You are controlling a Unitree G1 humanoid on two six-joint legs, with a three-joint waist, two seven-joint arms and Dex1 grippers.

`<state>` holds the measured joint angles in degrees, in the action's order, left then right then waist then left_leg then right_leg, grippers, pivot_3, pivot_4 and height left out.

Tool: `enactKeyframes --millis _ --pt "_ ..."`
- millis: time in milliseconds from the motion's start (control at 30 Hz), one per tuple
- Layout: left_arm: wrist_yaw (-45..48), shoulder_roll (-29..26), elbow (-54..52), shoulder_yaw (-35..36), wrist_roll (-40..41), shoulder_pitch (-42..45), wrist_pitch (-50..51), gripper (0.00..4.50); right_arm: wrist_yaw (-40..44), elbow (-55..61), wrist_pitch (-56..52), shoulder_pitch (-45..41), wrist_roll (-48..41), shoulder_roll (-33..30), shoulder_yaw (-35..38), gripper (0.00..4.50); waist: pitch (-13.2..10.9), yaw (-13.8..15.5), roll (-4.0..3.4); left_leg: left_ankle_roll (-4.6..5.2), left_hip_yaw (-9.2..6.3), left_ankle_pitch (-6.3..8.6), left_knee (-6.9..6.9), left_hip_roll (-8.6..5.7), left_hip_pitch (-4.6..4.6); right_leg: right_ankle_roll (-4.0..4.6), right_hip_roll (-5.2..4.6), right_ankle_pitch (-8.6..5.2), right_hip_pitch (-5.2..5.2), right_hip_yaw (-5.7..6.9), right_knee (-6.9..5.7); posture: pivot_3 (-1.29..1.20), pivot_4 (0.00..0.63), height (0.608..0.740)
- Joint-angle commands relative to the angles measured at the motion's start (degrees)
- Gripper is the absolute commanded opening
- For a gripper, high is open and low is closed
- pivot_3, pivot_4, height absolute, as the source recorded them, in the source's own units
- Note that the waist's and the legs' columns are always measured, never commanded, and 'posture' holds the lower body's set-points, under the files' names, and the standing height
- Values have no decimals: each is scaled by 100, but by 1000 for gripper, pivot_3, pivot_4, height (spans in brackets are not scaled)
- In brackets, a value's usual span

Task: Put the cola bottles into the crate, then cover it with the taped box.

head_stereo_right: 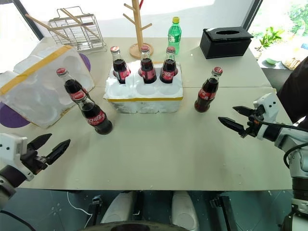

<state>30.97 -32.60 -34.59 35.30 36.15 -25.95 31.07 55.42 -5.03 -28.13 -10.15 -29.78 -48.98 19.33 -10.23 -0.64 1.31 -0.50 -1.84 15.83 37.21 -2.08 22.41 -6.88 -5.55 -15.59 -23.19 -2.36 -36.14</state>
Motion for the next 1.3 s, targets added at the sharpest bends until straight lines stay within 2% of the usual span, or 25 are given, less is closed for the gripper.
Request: enactKeyframes --millis 33,367,567,833,967,1133,1300 --pt "-9 -72 -68 82 4 47 -29 3717 -23 188 56 -10 -58 1 149 4500 0 0 0 0 0 0 0 0 0 0 0 0 0 0 0 0 150 740" --pt "-2 -128 -12 47 -34 162 -31 3717 -51 281 -5 65 -82 7 167 4500 0 0 0 0 0 0 1 0 0 -1 1 0 0 2 -1 0 150 740" --pt "37 -223 153 36 108 569 25 3717 302 329 -224 -165 -255 -358 226 4500 2 6 -5 0 0 0 3 -2 -1 -2 0 1 1 3 -3 0 150 740" --pt "328 -691 1087 -388 -303 1550 -280 3717 1998 574 -1294 -318 -1149 -2054 809 4500 1 4 -34 2 0 0 3 -3 -1 -4 2 2 2 6 -2 0 150 740" --pt "446 -816 1537 -600 -465 2132 -449 3717 2579 1137 -2036 -373 -1895 -2573 1316 4500 1 -9 -34 1 0 0 3 2 -1 -5 4 3 1 7 -4 0 150 740" --pt "573 -897 2100 -875 -651 2830 -669 3717 2396 1993 -3221 -826 -3438 -2639 1768 4500 1 5 -38 1 0 0 3 2 -1 -9 3 5 -2 7 -6 0 150 740" --pt "695 -906 2615 -1140 -886 3341 -894 3717 1798 2405 -3456 -943 -3955 -2349 1796 4500 5 10 -25 2 -1 1 4 -1 3 -13 -2 7 -1 7 -2 0 150 740"
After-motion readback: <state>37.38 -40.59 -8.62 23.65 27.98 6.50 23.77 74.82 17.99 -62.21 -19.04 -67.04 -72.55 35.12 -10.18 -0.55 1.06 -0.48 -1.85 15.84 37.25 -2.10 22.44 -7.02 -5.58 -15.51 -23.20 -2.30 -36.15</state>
